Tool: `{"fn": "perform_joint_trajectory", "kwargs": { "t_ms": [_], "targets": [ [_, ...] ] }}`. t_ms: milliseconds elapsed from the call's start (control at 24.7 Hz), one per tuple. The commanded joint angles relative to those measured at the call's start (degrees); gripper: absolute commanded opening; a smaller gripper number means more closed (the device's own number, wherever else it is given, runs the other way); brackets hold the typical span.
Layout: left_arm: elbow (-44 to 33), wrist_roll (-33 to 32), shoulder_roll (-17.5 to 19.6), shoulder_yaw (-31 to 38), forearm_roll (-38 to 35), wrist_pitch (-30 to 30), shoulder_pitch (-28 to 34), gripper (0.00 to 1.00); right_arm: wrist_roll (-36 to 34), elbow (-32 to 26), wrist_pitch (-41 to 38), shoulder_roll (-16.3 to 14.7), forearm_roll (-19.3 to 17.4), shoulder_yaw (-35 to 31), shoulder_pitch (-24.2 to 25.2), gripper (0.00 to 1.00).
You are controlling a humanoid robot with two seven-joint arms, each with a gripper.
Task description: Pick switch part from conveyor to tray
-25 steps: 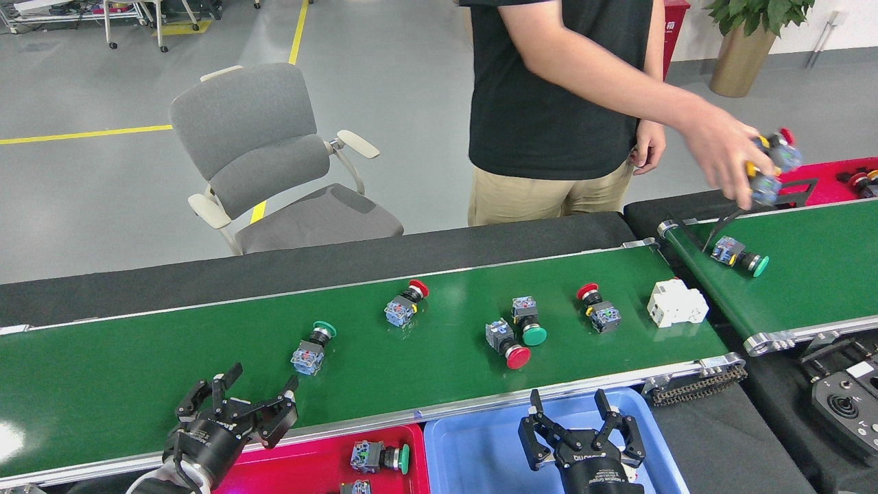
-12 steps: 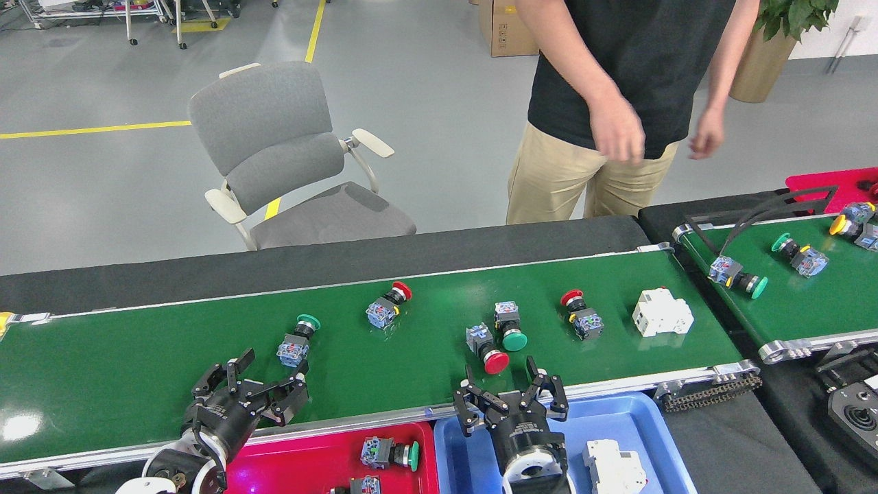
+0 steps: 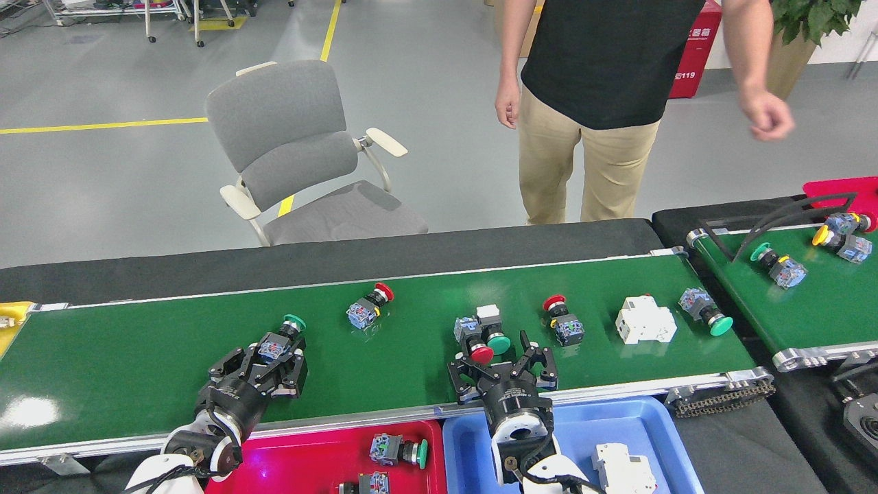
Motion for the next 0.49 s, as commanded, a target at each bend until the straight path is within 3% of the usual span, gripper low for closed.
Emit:
{"fn": "perform_joint_trajectory", "kwargs": {
  "t_ms": [0, 81, 121, 162, 202, 243, 324, 364, 445],
  "targets": [
    [-2.77, 0.71, -0.09, -0.02, -0.15, -4.87, -0.41, 0.04, -0.08, 0.81, 0.25, 0.62, -0.07, -0.07, -1.39, 0.99],
    [-7.34, 0.54, -0.18, -0.02, -0.33, -11.63, 1.26, 0.05, -0.08, 2.21, 0.34, 0.62, 0.02, -0.07, -2.1, 0.95],
    [-10.5, 0.27, -0.1, -0.02, -0.41, -15.85, 3.63, 0.06, -0.08, 2.48, 0.34, 0.62, 0.02, -0.16, -2.27, 0.8],
    [-14.45, 0.27, 0.17, 0.15, -0.41, -21.02, 6.7, 0.14, -0.08, 2.65, 0.25, 0.62, 0.11, -0.07, -2.53, 0.57],
    [-17.1, 0.19, 0.43, 0.59, -0.24, -24.64, 9.26, 0.27, 0.01, 2.65, 0.17, 0.53, 0.11, 0.01, -2.62, 0.43],
    [-20.88, 0.19, 0.52, 1.12, -0.33, -28.51, 13.04, 0.51, 0.09, 2.65, 0.08, 0.53, 0.28, 0.1, -2.71, 0.26],
    [-26.67, 0.1, 0.35, 2.35, -0.41, -29.21, 20.59, 0.86, 0.18, 2.48, -0.54, 0.44, 0.46, 0.19, -2.71, 0.12],
    [-27.65, 0.1, 0.17, 2.53, -0.41, -28.42, 22.7, 0.95, 0.09, 2.3, -0.71, 0.44, 0.46, 0.19, -2.71, 0.1],
    [-28.26, 0.19, 0.08, 3.4, -0.41, -25.26, 25.08, 0.99, -0.08, 0.81, -1.59, 0.27, 0.46, 1.42, -2.54, 0.07]
  ]
}}
